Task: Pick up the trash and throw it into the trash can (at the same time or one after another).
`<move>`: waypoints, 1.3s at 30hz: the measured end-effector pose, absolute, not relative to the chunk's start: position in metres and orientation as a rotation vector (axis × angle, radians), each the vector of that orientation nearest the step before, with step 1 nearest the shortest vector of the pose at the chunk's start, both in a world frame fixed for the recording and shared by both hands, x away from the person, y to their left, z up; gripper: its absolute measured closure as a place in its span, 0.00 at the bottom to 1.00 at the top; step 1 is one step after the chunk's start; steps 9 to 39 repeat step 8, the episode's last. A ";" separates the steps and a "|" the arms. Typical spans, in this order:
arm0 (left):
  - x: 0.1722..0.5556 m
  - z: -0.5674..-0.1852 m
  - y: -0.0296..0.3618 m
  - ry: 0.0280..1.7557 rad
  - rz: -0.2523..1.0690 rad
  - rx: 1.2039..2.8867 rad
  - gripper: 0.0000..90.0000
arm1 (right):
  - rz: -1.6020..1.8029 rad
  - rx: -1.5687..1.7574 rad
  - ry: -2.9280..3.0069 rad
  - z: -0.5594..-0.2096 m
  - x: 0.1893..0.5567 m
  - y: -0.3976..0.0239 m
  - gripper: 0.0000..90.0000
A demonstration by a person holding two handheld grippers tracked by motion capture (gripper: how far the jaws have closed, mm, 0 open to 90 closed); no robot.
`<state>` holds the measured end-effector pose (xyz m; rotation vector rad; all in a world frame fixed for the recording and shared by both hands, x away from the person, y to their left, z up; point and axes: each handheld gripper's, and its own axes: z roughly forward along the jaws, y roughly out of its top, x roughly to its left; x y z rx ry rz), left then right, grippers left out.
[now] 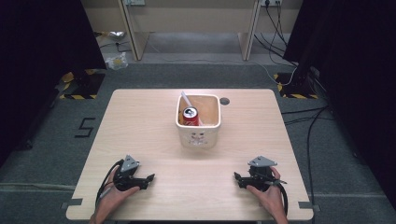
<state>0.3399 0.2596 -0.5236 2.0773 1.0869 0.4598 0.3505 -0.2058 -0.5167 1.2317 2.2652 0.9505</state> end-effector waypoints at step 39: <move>0.340 -0.524 0.259 1.088 0.459 2.075 0.17 | 0.947 1.245 2.258 -0.517 0.350 -0.205 0.16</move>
